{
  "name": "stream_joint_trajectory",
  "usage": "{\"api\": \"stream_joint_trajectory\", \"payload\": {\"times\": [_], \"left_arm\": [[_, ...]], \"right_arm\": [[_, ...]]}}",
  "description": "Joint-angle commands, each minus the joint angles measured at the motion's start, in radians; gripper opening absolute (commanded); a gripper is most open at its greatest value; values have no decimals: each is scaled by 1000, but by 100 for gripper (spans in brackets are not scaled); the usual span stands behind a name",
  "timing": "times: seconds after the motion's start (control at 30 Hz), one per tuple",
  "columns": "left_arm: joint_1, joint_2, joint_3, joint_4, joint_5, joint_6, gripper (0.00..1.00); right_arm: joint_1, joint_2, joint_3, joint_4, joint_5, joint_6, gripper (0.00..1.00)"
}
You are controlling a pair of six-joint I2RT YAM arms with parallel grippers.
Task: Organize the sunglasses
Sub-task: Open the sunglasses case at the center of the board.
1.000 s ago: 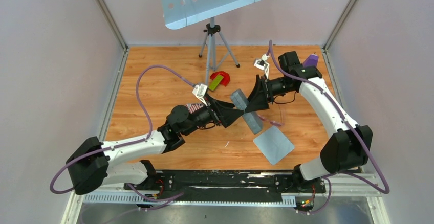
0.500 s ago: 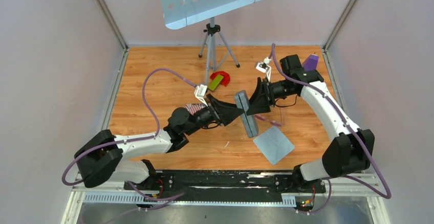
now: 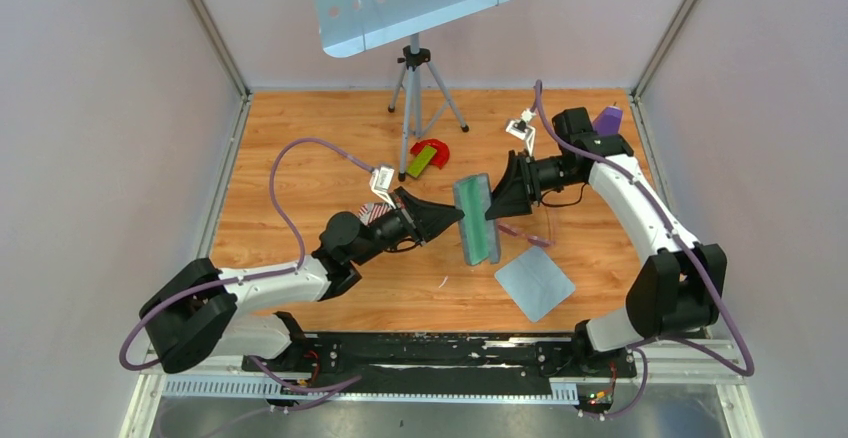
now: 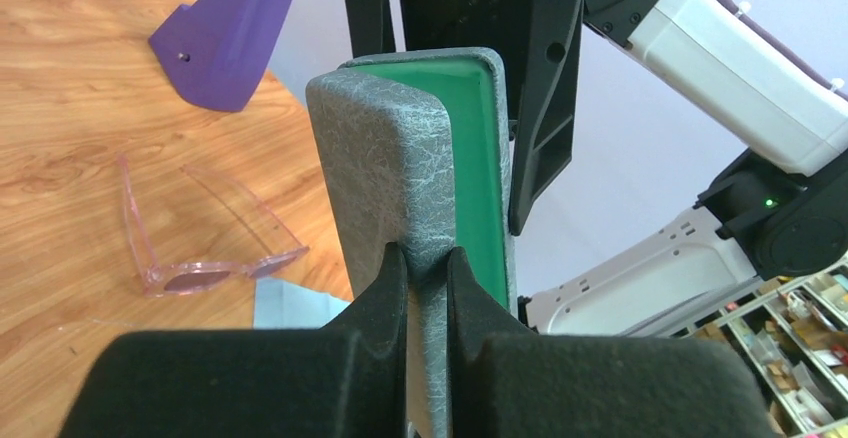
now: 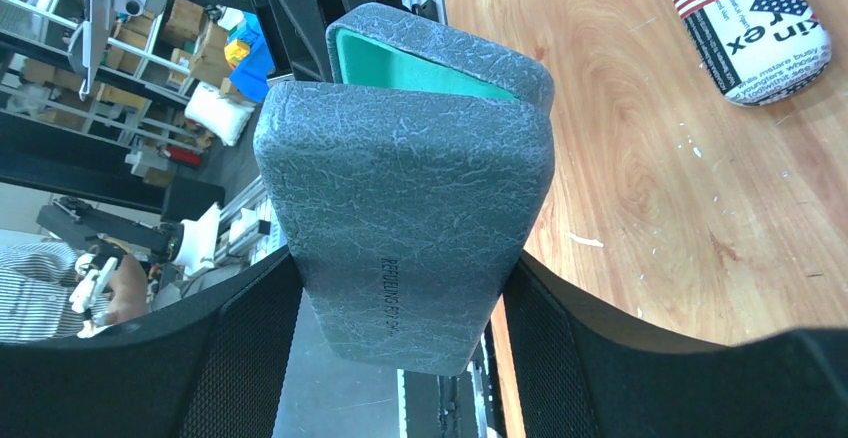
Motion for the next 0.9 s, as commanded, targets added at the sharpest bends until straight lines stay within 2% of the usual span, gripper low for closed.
{"api": "stream_joint_trajectory", "payload": {"times": [0.0,0.17,0.27,0.33,0.43,0.57,0.87], "left_arm": [[-6,-15,-15,-20,40,50,0],[-6,15,-2,-85,11,61,0],[-6,32,53,-279,-61,110,0],[-6,47,108,-457,-110,137,7],[-12,54,171,-606,-185,166,15],[-14,35,196,-714,-281,177,18],[-14,33,212,-874,-361,173,20]], "right_arm": [[-6,33,30,-51,-98,15,37],[6,12,20,-58,-144,30,35],[23,-17,-2,-61,-162,30,33],[32,-35,-12,-61,-158,30,31],[34,-42,-25,-61,-161,32,27],[36,-37,-27,-61,-175,32,25],[37,-14,-22,-60,-259,47,23]]}}
